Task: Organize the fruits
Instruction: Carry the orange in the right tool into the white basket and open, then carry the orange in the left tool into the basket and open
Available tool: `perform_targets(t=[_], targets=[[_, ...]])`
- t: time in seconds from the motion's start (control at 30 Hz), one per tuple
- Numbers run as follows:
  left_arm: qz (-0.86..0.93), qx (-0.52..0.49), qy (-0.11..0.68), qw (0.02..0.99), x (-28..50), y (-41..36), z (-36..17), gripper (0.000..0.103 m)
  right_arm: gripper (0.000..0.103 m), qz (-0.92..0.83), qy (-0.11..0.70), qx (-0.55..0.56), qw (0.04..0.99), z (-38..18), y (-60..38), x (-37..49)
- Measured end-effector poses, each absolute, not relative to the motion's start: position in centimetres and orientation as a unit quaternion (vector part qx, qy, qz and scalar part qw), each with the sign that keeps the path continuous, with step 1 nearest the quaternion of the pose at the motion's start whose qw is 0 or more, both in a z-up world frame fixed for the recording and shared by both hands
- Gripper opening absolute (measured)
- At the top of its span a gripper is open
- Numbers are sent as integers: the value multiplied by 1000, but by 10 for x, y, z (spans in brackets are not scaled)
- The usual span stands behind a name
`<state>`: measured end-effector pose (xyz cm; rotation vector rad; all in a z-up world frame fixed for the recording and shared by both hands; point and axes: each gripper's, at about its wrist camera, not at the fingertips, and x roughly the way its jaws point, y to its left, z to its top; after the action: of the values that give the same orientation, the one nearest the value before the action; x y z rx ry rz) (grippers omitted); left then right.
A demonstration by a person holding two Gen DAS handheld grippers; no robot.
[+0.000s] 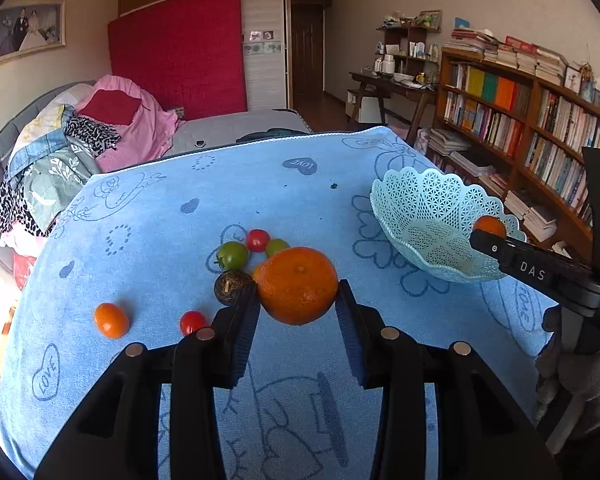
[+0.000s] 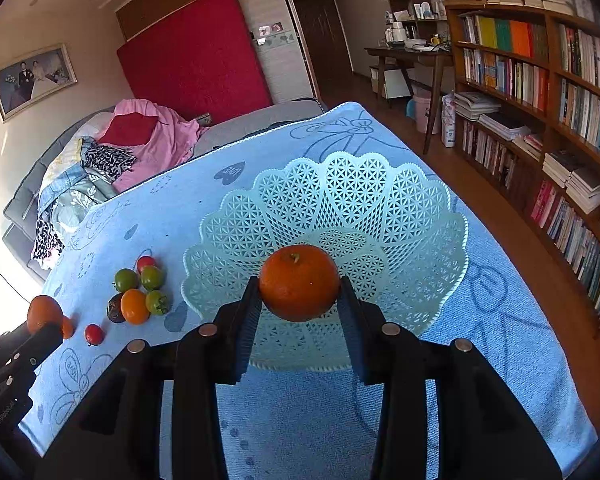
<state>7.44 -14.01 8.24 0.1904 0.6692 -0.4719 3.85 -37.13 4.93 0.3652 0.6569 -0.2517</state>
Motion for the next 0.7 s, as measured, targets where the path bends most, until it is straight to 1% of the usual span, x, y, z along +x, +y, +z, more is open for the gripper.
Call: perform_targets(t=[0.1,0.13,0.17,0.2,0.23,0.5,0.57,0.6,0.7], targets=[[-238,93,327,910,79,-154,82,39,40,-137,320,166,923,48,-372,39],[-241,93,328,909,81,-158,83,39,43,-140,317,164,923,49,-373,40],[-244,93,328,908,82,-162,83,39,48,-145,312,163,925,51,-374,38],[-247,93,329,907,84,-166,83,39,58,-150,305,161,927,53,-374,36],[-249,93,329,906,85,-170,83,39,61,-155,300,157,928,56,-375,34],[-271,99,330,899,92,-200,81,39,62,-179,282,163,928,64,-387,25],[-275,101,332,897,94,-207,80,39,66,-190,278,161,928,67,-389,22],[-276,101,334,896,95,-211,79,39,69,-195,275,160,928,68,-391,21],[-280,104,336,893,100,-222,77,39,70,-210,269,156,927,71,-395,18]])
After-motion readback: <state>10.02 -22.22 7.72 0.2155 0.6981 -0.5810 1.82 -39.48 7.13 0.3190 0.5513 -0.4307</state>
